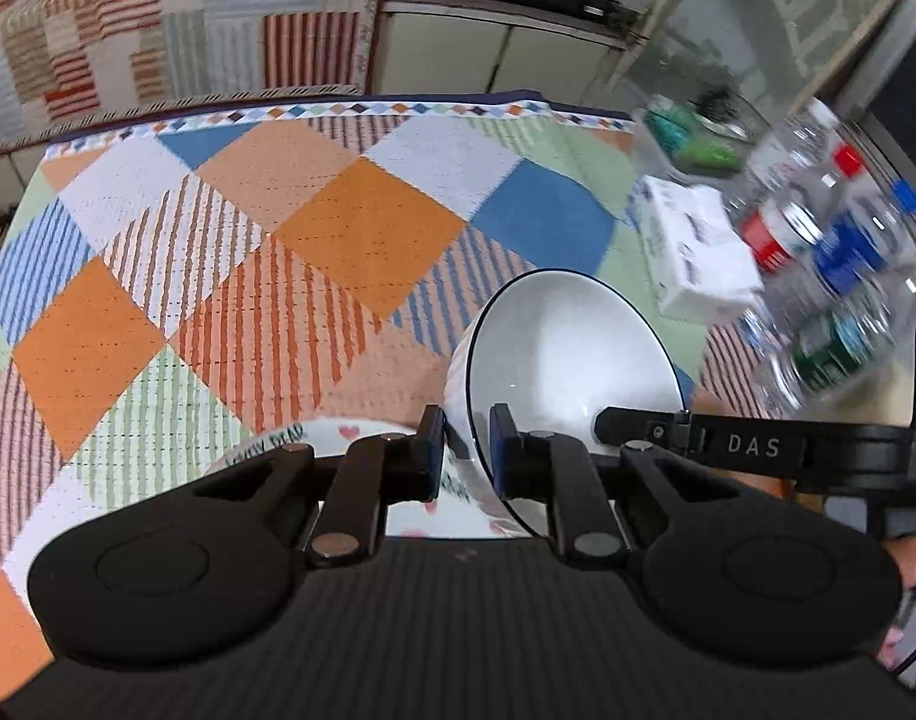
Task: Organize plates and bowls
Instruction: 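Carry the third bowl onto the two-bowl stack and open both grippers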
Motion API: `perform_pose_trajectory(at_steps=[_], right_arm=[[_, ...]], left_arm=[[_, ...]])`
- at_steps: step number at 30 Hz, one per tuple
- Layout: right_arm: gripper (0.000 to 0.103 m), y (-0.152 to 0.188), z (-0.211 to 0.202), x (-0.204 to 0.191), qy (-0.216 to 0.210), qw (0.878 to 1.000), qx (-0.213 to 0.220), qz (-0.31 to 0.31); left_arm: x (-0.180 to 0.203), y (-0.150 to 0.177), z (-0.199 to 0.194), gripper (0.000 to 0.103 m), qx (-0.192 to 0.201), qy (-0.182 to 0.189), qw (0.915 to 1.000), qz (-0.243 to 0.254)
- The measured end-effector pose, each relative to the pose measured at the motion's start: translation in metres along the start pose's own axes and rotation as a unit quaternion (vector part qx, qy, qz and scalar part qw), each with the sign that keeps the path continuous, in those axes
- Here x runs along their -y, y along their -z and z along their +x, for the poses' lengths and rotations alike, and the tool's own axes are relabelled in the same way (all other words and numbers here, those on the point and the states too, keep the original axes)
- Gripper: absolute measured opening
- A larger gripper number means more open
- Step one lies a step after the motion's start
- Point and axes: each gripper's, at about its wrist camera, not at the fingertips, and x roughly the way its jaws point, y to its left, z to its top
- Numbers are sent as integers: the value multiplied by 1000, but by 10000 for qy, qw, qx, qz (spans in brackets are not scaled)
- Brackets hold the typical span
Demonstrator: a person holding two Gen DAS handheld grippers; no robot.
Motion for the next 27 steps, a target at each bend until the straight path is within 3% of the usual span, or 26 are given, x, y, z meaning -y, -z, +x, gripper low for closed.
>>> perform_pose_trajectory(at_steps=[9,19,27], right_arm=[[11,41,-58,-18,-92,9993,-71,-351],[13,108,-101,-39,-502,9957,-158,-760],[14,169,-103,-48,-479,9919,-266,-1145]], left_arm=[[12,39,-61,15,-73,216,9989,416],[-6,99,-126,16,-222,621,9975,233],[-14,141,-134,16,-513,594,9965,278]])
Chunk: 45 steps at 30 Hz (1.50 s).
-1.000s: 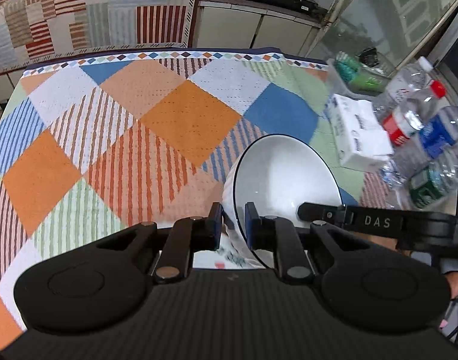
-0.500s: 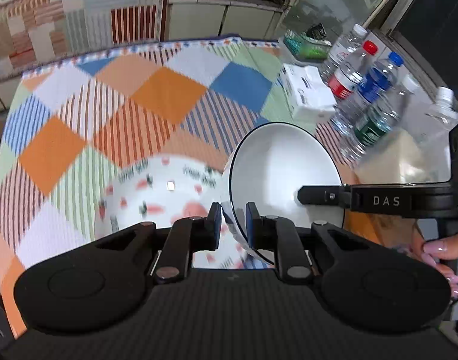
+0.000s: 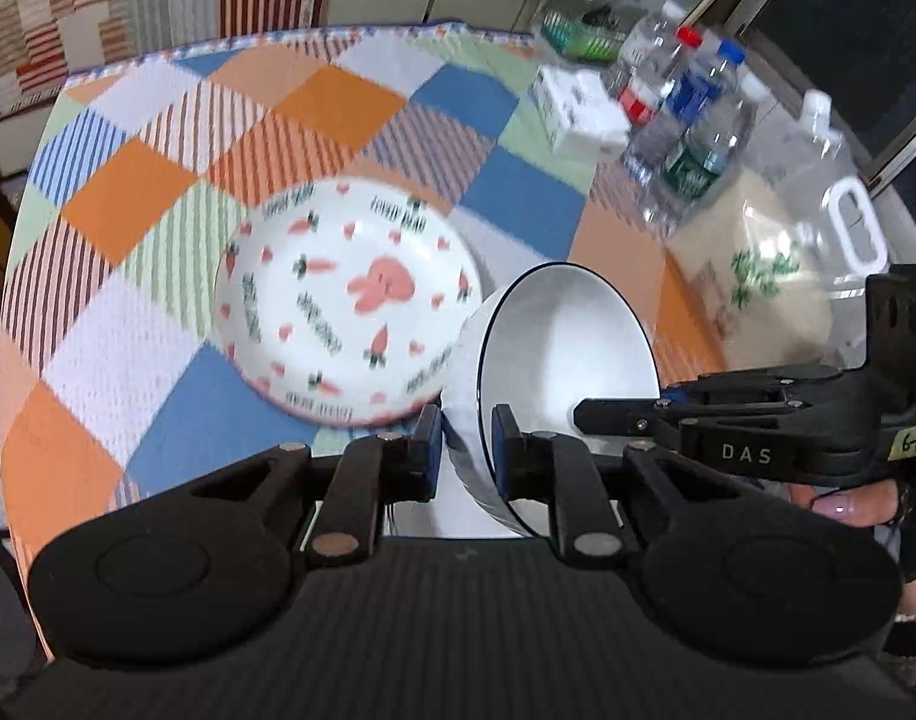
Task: Organize plates and bowls
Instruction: 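Carry the third bowl onto the two-bowl stack and open both grippers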
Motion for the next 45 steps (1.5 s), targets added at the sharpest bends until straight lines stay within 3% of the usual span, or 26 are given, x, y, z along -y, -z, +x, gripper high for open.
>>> perform_pose_trajectory(at_steps=[11,16,20,24,29,34,39,43,45], right_arm=[[14,32,11,0,126,9995,-26,-273],[13,43,11,-11,337,9961,94,-805],[12,51,12,-23,602,9876,286,-1421],[11,58,18,-36,1016,9735,443,-2003],[11,64,26,-44,1353,9583,533,-2459],[18,66,26,-45,1442,9544,527,-2561],[19,69,14,-37,1113,9624,664,-2388],[22,70,-6,-29,663,9674,843,-2295],[40,74,-16,-25,422,9653,884,-2419]], left_arm=[[-13,26,31,16,-708,65,9969,-343],[-17,43,50,16,-1048,6,9930,-551],[-20,44,54,15,-1134,28,9911,-703],[-9,41,58,19,-1204,-229,9917,-377],[-6,43,58,25,-1065,-404,9922,-501],[-8,49,55,33,-1017,-453,9928,-453],[-12,56,42,40,-753,-501,9953,-334],[-24,61,25,43,-440,-248,9977,-457],[-30,63,18,49,-262,-99,9984,-500]])
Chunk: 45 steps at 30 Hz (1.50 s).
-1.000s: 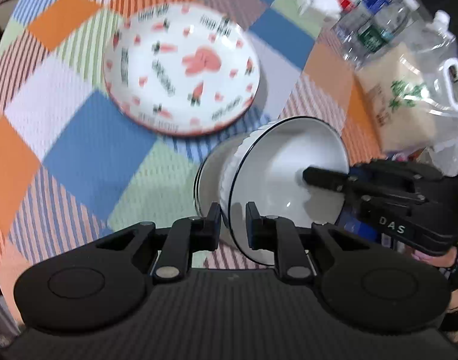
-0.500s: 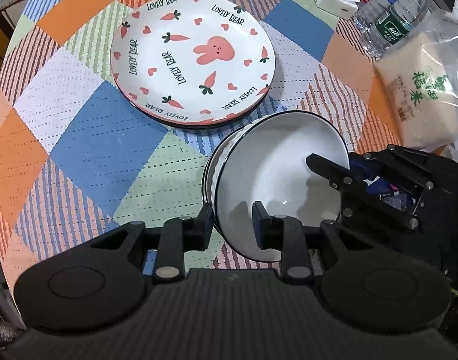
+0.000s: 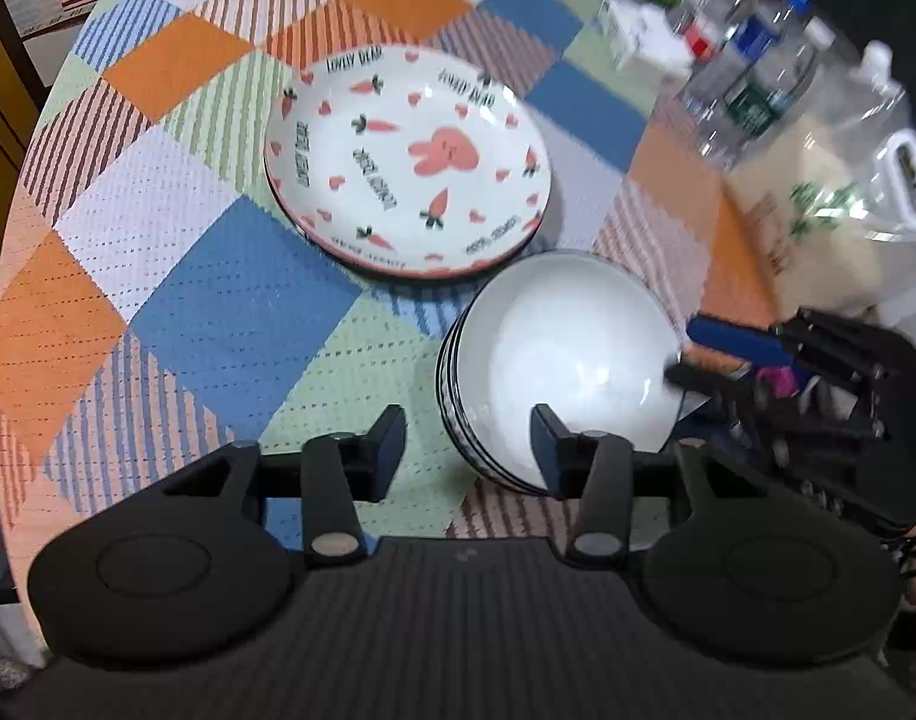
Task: Organize plates and bowls
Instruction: 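Carry the third bowl onto the two-bowl stack and open both grippers, then grasp the rim of the three-bowl stack with both grippers, then carry the bowl stack and lower it onto the bunny plate stack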
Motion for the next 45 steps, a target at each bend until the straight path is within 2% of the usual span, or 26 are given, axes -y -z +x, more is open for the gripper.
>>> perform_pose_trajectory(at_steps=[3,5,9,11,13,16,19,22,25,28,33,38,45], right_arm=[[63,10,-10,0,-285,9988,45,-398],[71,20,-11,-3,-394,9969,0,-687],[77,38,7,-6,-480,9949,-260,-843],[79,44,22,-5,-430,9949,-410,-812],[86,47,38,-5,-404,9938,-602,-841],[86,50,53,-7,-298,9921,-646,-1030],[87,48,64,-7,-580,9897,-657,-1132],[89,50,74,-8,-691,9877,-636,-1250],[91,52,83,-11,-768,9868,-594,-1294],[94,52,91,-10,-838,9865,-573,-1281],[100,58,96,-10,-886,9864,-323,-1346],[99,67,90,-13,-831,9883,-26,-1281],[99,71,79,-24,-718,9859,37,-1514]], left_arm=[[-7,4,-7,57,293,183,9994,4],[-7,7,-7,65,416,233,9988,58],[-8,9,9,69,476,266,9985,83],[-11,8,25,70,359,271,9990,37],[-13,7,40,70,212,279,9994,3],[-15,6,55,67,77,381,9992,-18],[-15,5,67,66,-54,505,9987,-76],[-18,7,73,62,-18,693,9973,-228],[-24,10,84,51,-112,859,9945,-586],[-25,14,90,45,-109,825,9951,-537],[-28,16,90,44,-12,937,9945,-459],[-26,19,89,44,46,898,9951,-419],[-17,22,76,44,21,751,9967,-303]])
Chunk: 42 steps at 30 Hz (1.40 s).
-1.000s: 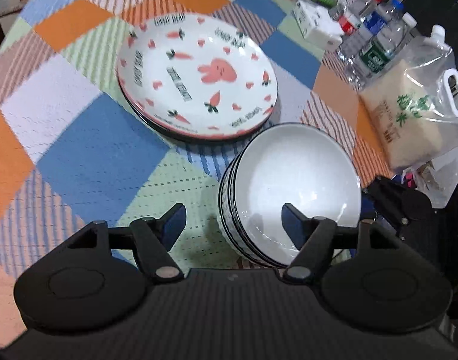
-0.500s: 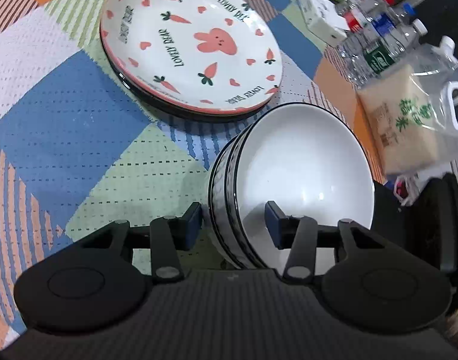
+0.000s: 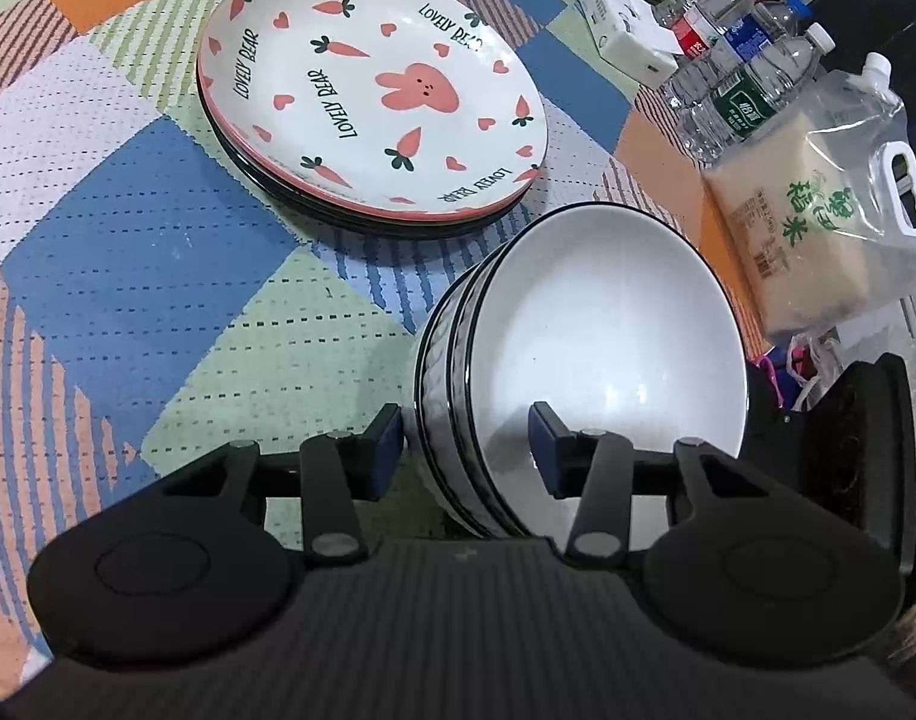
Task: Organize plates and bowls
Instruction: 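Carry the bowl stack and lower it onto the bunny plate stack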
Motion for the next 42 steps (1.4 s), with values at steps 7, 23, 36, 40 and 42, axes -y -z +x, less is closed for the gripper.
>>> perform_pose_trajectory(at_steps=[7,23,36,40,42], right_arm=[[99,-19,-21,3,47,9994,324,122],[99,-91,-13,36,251,9969,730,157],[99,-111,17,63,465,9976,486,185],[99,-107,28,70,460,9975,484,241],[99,-105,35,75,418,9978,441,256]], left_arm=[[12,-17,-32,44,199,12,9997,129],[26,-98,-78,45,646,-390,9967,303],[9,-138,-53,46,829,-449,9950,316],[1,-145,-40,46,884,-489,9944,305],[-7,-150,-31,46,830,-451,9953,214]])
